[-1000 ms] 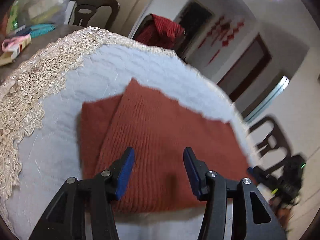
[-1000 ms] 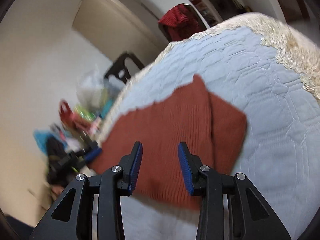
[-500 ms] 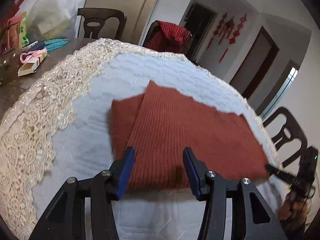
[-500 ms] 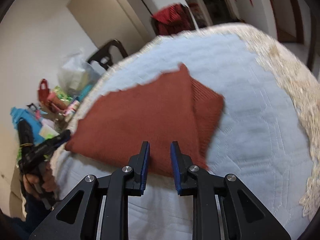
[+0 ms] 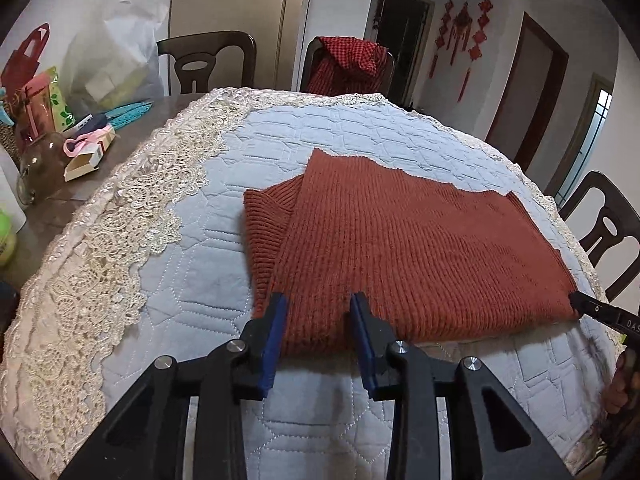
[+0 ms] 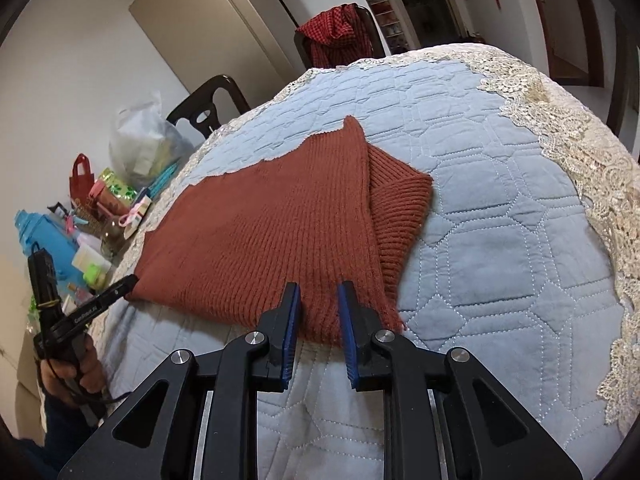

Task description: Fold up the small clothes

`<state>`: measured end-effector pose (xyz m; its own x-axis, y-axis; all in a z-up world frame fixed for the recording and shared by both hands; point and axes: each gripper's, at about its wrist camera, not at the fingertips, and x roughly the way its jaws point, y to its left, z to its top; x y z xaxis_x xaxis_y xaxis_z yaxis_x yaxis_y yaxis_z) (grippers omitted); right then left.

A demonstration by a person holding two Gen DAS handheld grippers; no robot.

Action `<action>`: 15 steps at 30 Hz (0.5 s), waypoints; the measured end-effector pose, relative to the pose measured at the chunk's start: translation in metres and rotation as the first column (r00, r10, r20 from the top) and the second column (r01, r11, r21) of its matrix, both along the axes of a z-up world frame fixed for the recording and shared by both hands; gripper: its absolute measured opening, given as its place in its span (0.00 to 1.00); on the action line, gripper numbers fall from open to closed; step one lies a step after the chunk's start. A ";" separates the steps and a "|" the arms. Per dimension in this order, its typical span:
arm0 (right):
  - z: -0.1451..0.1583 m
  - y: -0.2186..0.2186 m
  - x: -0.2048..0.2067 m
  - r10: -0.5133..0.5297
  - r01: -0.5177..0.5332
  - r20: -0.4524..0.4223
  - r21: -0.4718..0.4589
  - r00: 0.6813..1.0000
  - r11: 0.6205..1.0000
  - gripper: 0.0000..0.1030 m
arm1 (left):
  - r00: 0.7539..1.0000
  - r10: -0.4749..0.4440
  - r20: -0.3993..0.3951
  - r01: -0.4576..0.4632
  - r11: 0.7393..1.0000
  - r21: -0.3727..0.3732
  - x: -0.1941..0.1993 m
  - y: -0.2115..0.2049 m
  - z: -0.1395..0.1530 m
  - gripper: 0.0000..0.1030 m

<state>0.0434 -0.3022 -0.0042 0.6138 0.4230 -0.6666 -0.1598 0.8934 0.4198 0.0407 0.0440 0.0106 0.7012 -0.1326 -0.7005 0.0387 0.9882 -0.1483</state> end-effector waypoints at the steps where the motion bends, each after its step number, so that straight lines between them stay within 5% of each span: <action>1: 0.002 0.002 -0.002 -0.001 0.001 -0.001 -0.013 1.000 1.000 0.21 | 1.000 0.004 0.000 -0.004 1.000 -0.002 -0.002 0.000 0.002 0.34; 7: 0.007 0.001 -0.016 -0.004 0.004 -0.006 0.007 1.000 1.000 0.32 | 1.000 0.030 0.003 -0.030 0.999 0.013 -0.014 0.004 0.008 0.37; 15: -0.013 -0.008 -0.020 -0.008 0.022 -0.089 0.154 0.996 0.988 0.40 | 0.996 0.047 -0.075 -0.054 0.994 -0.096 -0.017 0.014 -0.006 0.51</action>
